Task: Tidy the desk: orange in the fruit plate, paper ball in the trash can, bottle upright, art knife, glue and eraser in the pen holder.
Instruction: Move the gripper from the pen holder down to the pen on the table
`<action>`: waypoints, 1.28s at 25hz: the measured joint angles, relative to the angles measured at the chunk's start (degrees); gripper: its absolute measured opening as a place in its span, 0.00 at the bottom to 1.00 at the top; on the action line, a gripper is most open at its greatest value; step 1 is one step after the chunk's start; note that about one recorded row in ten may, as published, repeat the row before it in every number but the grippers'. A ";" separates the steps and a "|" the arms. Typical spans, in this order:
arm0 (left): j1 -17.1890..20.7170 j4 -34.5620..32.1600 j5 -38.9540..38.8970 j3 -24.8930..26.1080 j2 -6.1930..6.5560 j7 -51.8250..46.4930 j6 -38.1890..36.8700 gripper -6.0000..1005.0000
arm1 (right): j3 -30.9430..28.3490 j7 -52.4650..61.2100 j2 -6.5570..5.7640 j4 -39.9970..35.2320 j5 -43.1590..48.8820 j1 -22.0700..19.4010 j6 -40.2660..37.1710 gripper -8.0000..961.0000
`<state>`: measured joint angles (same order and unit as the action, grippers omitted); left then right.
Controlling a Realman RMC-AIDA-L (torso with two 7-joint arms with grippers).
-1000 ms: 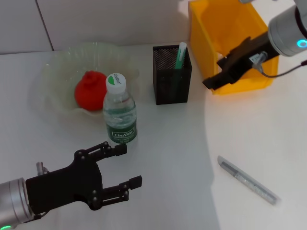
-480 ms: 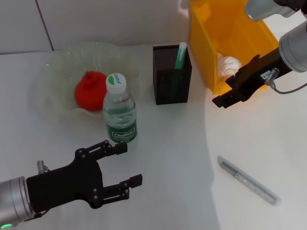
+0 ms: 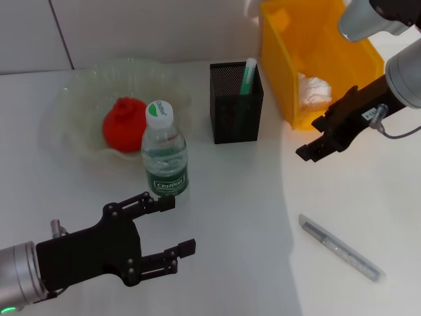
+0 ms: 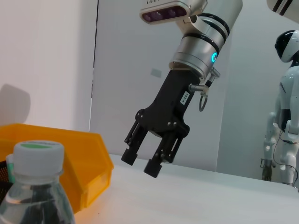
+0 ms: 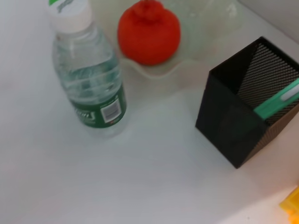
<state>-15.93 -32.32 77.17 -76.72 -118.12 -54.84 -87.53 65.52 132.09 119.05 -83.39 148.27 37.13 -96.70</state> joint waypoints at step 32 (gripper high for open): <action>0.04 0.26 -0.03 0.26 -0.19 1.29 0.34 0.78 | -3.12 -9.01 -0.28 0.70 1.53 -4.45 -13.86 0.66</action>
<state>-15.88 -32.07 77.14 -76.46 -118.31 -53.55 -87.18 62.40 123.08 118.77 -82.69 149.79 32.68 -110.56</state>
